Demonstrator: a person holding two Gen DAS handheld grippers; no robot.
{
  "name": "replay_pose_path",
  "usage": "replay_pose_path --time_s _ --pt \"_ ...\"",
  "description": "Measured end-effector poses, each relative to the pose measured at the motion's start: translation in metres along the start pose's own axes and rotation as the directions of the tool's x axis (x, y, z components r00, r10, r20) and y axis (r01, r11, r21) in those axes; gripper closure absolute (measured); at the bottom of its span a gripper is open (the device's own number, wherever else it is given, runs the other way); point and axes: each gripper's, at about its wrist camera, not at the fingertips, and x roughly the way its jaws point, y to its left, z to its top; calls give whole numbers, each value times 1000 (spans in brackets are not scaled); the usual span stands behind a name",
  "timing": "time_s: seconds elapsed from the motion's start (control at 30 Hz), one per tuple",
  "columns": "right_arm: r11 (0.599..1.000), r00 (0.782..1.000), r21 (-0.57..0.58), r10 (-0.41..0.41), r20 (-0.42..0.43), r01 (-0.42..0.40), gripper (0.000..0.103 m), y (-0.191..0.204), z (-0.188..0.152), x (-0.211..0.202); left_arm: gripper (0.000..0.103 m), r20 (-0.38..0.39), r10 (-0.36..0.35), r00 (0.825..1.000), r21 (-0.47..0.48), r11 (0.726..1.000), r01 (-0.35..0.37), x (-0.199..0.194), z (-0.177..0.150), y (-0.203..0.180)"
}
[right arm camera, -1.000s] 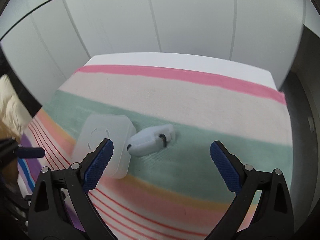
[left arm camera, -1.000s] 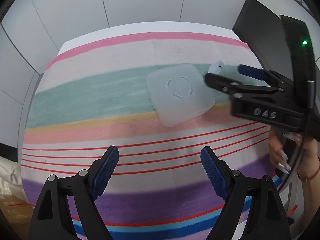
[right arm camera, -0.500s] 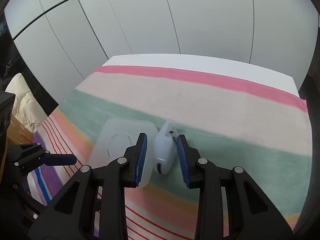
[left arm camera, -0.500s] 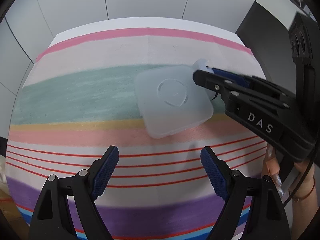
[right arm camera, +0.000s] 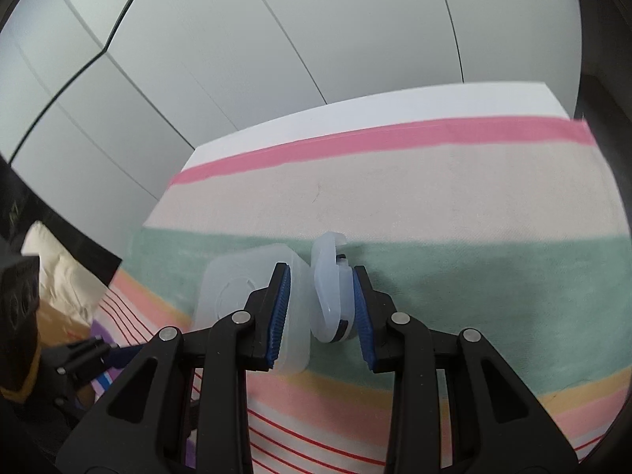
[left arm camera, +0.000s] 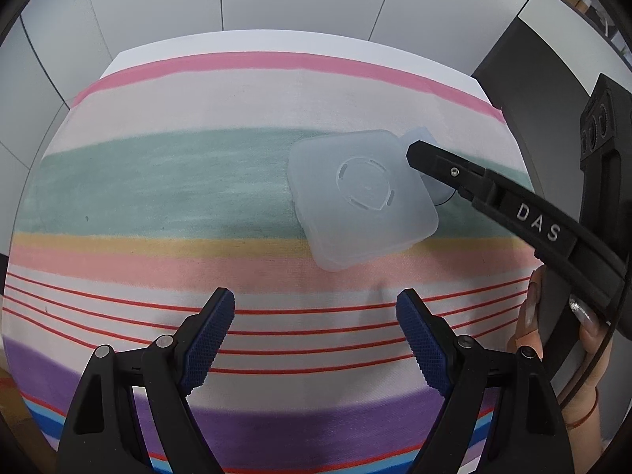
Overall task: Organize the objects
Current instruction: 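Grasp the small white item with the right tool near the white lid, then grasp the white square lid with the left tool while the right tool holds the white item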
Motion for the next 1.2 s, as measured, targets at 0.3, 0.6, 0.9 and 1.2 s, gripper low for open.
replay_pose_path --time_s 0.3,0.6,0.9,1.2 --pt "937 979 287 206 7 -199 81 -41 -8 9 18 0 -17 1000 -12 1000 17 -3 3 0" --pt "961 991 246 134 -2 -130 84 -37 -14 -6 18 -21 -31 999 -31 999 30 0 12 -9" --pt "971 1000 237 -15 20 10 84 -54 -28 -56 7 -35 145 989 -34 989 -147 37 50 -36" --pt "991 994 88 -100 -45 104 84 -20 -39 -67 16 36 203 978 -10 979 -203 28 34 -26"
